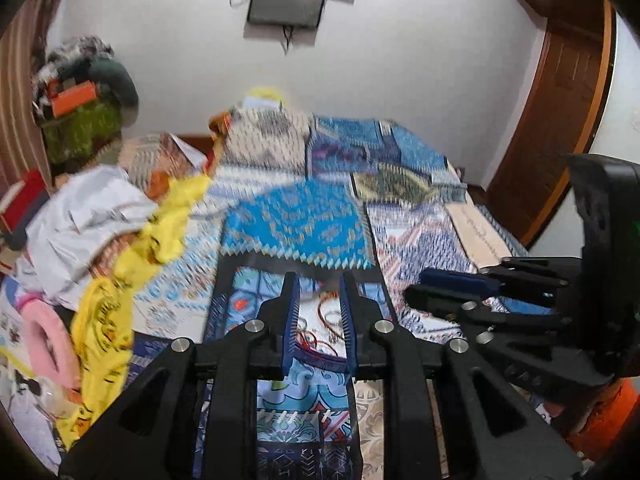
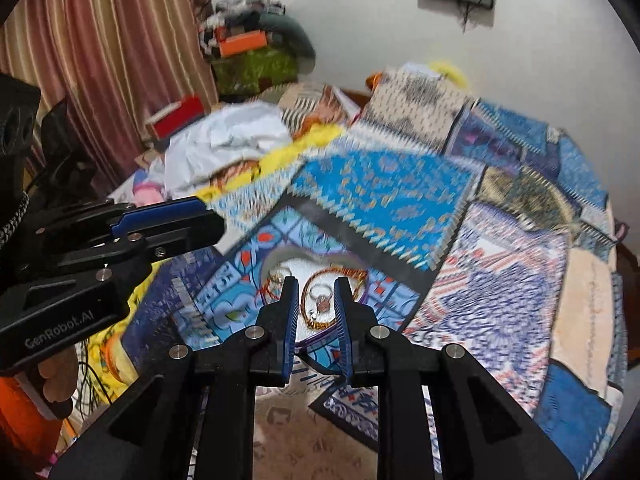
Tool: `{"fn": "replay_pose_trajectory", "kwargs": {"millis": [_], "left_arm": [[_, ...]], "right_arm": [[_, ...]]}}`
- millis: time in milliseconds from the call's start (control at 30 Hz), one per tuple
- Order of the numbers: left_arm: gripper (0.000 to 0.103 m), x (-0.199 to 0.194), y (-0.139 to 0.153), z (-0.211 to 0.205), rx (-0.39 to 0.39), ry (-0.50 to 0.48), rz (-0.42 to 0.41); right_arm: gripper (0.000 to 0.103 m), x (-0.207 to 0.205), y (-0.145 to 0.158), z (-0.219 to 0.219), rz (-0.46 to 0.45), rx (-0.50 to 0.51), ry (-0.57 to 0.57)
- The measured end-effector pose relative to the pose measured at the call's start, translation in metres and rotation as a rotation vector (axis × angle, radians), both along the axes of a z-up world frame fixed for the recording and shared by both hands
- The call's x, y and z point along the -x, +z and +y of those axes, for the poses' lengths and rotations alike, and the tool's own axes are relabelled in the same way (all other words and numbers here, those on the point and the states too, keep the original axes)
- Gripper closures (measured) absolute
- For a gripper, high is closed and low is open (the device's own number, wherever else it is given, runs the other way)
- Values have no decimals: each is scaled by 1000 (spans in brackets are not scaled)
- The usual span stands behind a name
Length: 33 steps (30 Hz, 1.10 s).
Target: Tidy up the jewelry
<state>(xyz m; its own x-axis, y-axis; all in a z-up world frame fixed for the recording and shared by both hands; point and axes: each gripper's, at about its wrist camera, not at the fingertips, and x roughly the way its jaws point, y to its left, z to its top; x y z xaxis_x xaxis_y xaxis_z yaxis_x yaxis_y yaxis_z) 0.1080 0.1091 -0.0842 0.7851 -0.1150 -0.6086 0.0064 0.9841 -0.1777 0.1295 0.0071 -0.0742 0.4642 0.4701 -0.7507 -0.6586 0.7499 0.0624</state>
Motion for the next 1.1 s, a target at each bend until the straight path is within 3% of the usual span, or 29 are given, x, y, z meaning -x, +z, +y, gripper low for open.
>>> {"fn": "replay_pose_trajectory", "kwargs": {"millis": [67,200,367,433,500,533,633,700,867,1100], "left_arm": [[83,12,15,-1,-20,16,-47],[71,48,53,-2,-58,65,-182],[65,91,86,-6,-93,128,-332],[60,104,94,-7,-91,147,-377],[56,119,100,-9,-94,167,-422],[54,125,103,-10,-101,176,-441],[39,141,107,-13,-115,195,-490],[20,148,108,-13,-107,208,-510],[5,159,109,-10,-111,240,-546],[4,167,111,-8,-105,240,-550]], "right_arm": [[87,9,20,-8,-54,-30,-24],[87,34,61,-27,-175,-101,-64],[86,79,110,-53,-349,-216,-125],[78,95,123,-61,-399,-254,-150],[50,108,131,-67,-444,-286,-176],[45,113,133,-69,-469,-297,-191],[30,130,138,-72,-548,-302,-240],[20,139,140,-71,-579,-297,-263],[12,145,139,-67,-607,-282,-282],[10,154,139,-68,-605,-279,-279]]}}
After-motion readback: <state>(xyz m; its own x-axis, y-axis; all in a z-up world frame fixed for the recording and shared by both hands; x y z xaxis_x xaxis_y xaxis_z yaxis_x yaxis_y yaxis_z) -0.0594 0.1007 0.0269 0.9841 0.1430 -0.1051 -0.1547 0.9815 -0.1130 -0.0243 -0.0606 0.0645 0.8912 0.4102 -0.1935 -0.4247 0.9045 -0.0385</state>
